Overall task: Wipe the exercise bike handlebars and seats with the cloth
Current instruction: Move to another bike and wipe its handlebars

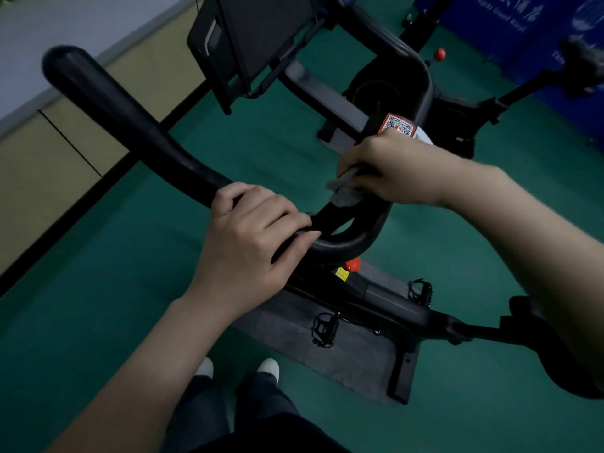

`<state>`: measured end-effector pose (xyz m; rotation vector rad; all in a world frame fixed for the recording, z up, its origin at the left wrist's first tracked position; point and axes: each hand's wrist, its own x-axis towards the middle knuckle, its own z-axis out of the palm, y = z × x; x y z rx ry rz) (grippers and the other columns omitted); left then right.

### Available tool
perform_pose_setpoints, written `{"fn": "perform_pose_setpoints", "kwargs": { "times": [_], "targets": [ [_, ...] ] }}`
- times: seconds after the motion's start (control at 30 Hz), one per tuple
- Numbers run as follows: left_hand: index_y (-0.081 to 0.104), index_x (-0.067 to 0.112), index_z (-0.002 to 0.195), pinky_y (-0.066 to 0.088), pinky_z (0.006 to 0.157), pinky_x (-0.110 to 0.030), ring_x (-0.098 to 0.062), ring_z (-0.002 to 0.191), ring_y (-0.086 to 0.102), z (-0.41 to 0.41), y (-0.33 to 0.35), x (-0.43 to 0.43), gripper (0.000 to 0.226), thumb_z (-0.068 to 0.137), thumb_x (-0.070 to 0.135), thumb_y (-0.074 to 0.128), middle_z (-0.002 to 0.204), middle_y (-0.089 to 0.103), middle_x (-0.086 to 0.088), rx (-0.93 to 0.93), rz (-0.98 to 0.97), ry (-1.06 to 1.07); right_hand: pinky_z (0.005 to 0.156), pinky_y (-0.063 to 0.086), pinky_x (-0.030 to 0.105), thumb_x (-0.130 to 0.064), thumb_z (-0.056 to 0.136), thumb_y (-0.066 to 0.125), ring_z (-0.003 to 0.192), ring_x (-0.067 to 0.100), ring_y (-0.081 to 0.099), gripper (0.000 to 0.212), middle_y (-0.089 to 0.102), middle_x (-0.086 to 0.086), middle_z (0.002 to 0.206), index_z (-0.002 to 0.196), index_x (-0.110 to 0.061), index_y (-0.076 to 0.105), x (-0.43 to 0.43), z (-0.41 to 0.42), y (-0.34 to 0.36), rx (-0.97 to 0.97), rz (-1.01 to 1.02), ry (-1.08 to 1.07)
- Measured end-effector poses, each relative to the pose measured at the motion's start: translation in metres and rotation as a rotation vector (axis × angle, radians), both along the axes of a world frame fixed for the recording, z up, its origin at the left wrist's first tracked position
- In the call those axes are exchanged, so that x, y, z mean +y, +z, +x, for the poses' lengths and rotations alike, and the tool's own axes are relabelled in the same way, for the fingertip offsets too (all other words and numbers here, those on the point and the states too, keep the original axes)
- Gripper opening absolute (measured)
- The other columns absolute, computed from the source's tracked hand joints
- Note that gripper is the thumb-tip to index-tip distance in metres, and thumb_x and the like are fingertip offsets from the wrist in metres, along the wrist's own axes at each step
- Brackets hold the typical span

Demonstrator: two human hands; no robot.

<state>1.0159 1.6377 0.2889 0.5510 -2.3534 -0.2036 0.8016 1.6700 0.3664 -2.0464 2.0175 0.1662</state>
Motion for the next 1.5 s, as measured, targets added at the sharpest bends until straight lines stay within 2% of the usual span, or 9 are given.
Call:
{"fn": "perform_pose_setpoints", "kwargs": {
  "times": [0.17, 0.3, 0.4, 0.53, 0.77, 0.93, 1.1, 1.23, 1.5],
  "targets": [
    [0.071, 0.019, 0.085, 0.028, 0.092, -0.033, -0.015, 0.085, 0.059, 0.000, -0.001, 0.000, 0.027, 0.095, 0.034, 0.052, 0.083, 0.067, 0.008, 0.006, -0.008, 0.009, 0.076, 0.043, 0.026, -0.005, 0.088, 0.063, 0.088, 0.022, 0.059, 0.012, 0.067, 0.006, 0.089, 0.098, -0.008, 0.067, 0.055, 0.018, -0.026, -0.318, -0.518, -0.233],
    [0.071, 0.020, 0.085, 0.027, 0.092, -0.031, -0.014, 0.085, 0.059, 0.000, -0.002, -0.001, 0.027, 0.096, 0.034, 0.052, 0.084, 0.066, 0.009, 0.006, -0.017, 0.014, 0.073, 0.044, 0.014, -0.005, 0.088, 0.062, 0.081, -0.002, 0.059, 0.023, 0.064, -0.019, 0.086, 0.093, -0.028, 0.062, 0.094, 0.048, -0.054, -0.677, -0.944, -0.637],
    [0.072, 0.019, 0.084, 0.027, 0.092, -0.032, -0.015, 0.084, 0.059, -0.001, -0.002, 0.000, 0.028, 0.096, 0.034, 0.051, 0.083, 0.066, 0.008, 0.004, -0.025, 0.024, 0.071, 0.045, 0.014, -0.006, 0.091, 0.059, 0.077, -0.002, 0.058, 0.020, 0.063, -0.015, 0.083, 0.092, -0.026, 0.061, 0.099, 0.058, -0.079, -0.915, -1.177, -1.074],
    [0.072, 0.019, 0.084, 0.028, 0.090, -0.033, -0.016, 0.082, 0.059, -0.001, -0.002, 0.001, 0.028, 0.096, 0.033, 0.050, 0.083, 0.066, 0.008, 0.003, -0.035, 0.026, 0.075, 0.050, 0.021, -0.003, 0.094, 0.053, 0.083, 0.010, 0.061, 0.012, 0.063, 0.004, 0.093, 0.100, -0.011, 0.058, 0.080, 0.053, -0.096, -1.335, -1.157, -1.444],
    [0.072, 0.019, 0.085, 0.028, 0.090, -0.033, -0.017, 0.083, 0.060, 0.000, -0.003, 0.000, 0.028, 0.097, 0.033, 0.051, 0.083, 0.067, 0.008, -0.002, -0.046, 0.027, 0.067, 0.057, 0.029, -0.001, 0.096, 0.048, 0.073, 0.014, 0.066, 0.024, 0.066, 0.005, 0.089, 0.120, -0.004, 0.050, 0.056, 0.056, -0.096, -1.888, -1.083, -1.361],
    [0.072, 0.019, 0.083, 0.028, 0.090, -0.034, -0.017, 0.082, 0.060, -0.001, -0.002, 0.001, 0.028, 0.097, 0.033, 0.051, 0.082, 0.066, 0.008, 0.009, -0.047, 0.029, 0.060, 0.055, 0.027, 0.003, 0.094, 0.047, 0.065, 0.016, 0.066, 0.012, 0.067, 0.007, 0.079, 0.100, -0.005, 0.054, 0.065, 0.065, -0.096, -2.045, -0.923, -1.254],
    [0.071, 0.020, 0.084, 0.028, 0.090, -0.034, -0.017, 0.083, 0.060, -0.001, -0.002, 0.000, 0.029, 0.097, 0.034, 0.050, 0.083, 0.067, 0.008, 0.006, -0.044, 0.022, 0.082, 0.052, 0.039, -0.001, 0.094, 0.048, 0.078, 0.019, 0.064, 0.011, 0.066, 0.009, 0.087, 0.098, -0.007, 0.056, 0.076, 0.090, -0.102, -2.022, -0.906, -1.249],
    [0.071, 0.020, 0.085, 0.028, 0.090, -0.034, -0.016, 0.084, 0.059, -0.001, -0.003, 0.000, 0.028, 0.097, 0.034, 0.050, 0.084, 0.066, 0.008, 0.007, -0.051, 0.026, 0.076, 0.047, 0.035, -0.002, 0.095, 0.049, 0.072, 0.016, 0.060, 0.009, 0.066, 0.001, 0.075, 0.096, -0.009, 0.054, 0.079, 0.116, -0.102, -1.901, -1.017, -1.317],
    [0.071, 0.019, 0.088, 0.030, 0.092, -0.035, -0.018, 0.085, 0.059, 0.001, -0.001, -0.001, 0.028, 0.097, 0.035, 0.051, 0.085, 0.066, 0.007, -0.018, -0.057, 0.013, 0.078, 0.038, 0.042, -0.004, 0.096, 0.051, 0.082, 0.027, 0.045, 0.003, 0.053, 0.013, 0.084, 0.096, -0.006, 0.053, 0.080, 0.157, -0.110, -1.546, -1.089, -1.426]
  ]
}}
